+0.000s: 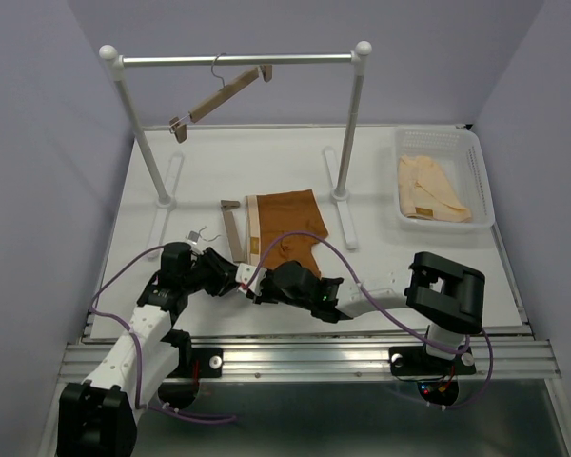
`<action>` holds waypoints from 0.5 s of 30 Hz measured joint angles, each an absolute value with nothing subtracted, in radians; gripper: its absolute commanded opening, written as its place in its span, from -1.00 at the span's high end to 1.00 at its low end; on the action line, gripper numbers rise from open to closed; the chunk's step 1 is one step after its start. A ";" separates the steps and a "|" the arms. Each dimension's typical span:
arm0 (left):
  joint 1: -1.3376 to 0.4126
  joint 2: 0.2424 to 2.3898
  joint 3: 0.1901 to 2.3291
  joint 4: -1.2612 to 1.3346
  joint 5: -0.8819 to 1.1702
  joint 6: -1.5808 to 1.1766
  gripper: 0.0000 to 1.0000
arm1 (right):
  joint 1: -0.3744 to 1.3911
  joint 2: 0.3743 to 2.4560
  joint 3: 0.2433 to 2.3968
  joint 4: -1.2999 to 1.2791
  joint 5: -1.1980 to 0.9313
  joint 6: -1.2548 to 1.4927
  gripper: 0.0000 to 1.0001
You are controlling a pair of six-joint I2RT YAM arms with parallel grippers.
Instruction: Clip the underwear to the hanger
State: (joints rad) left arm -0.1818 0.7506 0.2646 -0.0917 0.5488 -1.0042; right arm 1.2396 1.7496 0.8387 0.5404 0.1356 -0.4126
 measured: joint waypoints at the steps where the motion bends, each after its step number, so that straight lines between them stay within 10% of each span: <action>1: -0.181 0.751 0.265 -0.093 0.545 -1.002 0.57 | 1.240 1.749 0.839 0.538 0.136 -0.404 -0.16; 5: -0.181 0.751 0.266 -0.098 0.538 -0.991 0.72 | 1.239 1.743 0.845 0.521 0.142 -0.371 -0.89; 15: -0.181 0.750 0.266 -0.113 0.537 -0.957 0.76 | 1.232 1.589 0.891 0.413 0.146 -0.176 -1.00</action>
State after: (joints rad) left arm -0.1814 0.7502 0.2665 -0.1127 0.5373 -0.9573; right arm 1.2324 1.5894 0.8913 0.4129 0.1455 -0.1764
